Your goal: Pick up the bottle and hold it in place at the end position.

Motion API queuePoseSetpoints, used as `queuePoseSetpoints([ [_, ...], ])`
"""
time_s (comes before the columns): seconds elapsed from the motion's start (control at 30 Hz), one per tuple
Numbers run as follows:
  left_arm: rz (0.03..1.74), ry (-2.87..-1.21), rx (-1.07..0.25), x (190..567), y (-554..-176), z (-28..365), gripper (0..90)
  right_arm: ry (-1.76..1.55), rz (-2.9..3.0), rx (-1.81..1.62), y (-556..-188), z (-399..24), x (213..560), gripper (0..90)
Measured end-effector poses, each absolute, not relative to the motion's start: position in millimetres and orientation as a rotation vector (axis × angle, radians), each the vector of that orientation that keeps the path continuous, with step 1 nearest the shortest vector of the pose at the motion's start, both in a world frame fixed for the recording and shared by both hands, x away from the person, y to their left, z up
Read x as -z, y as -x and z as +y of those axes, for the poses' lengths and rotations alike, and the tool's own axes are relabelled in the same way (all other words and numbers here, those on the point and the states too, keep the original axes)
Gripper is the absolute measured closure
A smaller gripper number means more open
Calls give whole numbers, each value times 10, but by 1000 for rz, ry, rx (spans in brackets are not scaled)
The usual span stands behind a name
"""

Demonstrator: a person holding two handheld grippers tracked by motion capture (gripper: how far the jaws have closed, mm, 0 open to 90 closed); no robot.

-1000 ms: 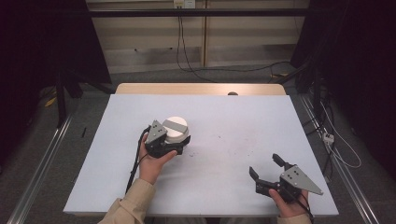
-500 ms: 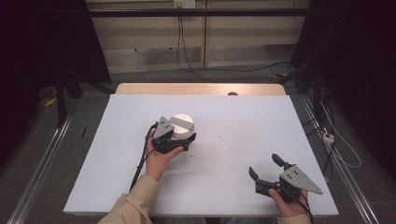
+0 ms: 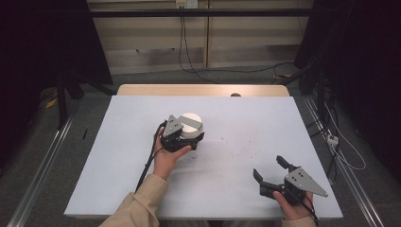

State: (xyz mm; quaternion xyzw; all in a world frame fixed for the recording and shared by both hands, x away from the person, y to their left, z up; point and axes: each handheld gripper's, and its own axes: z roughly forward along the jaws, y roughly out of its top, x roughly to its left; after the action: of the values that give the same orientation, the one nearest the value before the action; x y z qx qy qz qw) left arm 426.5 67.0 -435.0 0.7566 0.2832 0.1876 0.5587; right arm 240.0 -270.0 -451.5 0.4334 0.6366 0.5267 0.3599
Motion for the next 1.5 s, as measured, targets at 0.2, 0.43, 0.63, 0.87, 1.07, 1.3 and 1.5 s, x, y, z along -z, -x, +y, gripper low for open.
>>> queuePoseSetpoints([
  [0.2, 674, -1797, -446, 4349, -4309, 641, 184, -1114, 1649, -1355, -2405, -2696, 4519, 63],
  [0.43, 694, -1793, -437, 4340, -4360, 565, 184, -1115, 1648, -1352, -2408, -2698, 4521, 63],
  [0.63, 700, -1778, -439, 4373, -4408, 535, 184, -1115, 1651, -1353, -2413, -2697, 4526, 63],
  [0.87, 686, -1796, -435, 4378, -4442, 482, 184, -1112, 1651, -1353, -2419, -2689, 4527, 63],
  [1.07, 660, -1813, -441, 4390, -4477, 415, 184, -1114, 1654, -1353, -2420, -2693, 4530, 63],
  [1.3, 664, -1811, -441, 4431, -4508, 393, 184, -1117, 1654, -1353, -2422, -2693, 4533, 63],
  [1.5, 674, -1824, -429, 4487, -4537, 394, 184, -1115, 1656, -1353, -2428, -2689, 4539, 63],
])
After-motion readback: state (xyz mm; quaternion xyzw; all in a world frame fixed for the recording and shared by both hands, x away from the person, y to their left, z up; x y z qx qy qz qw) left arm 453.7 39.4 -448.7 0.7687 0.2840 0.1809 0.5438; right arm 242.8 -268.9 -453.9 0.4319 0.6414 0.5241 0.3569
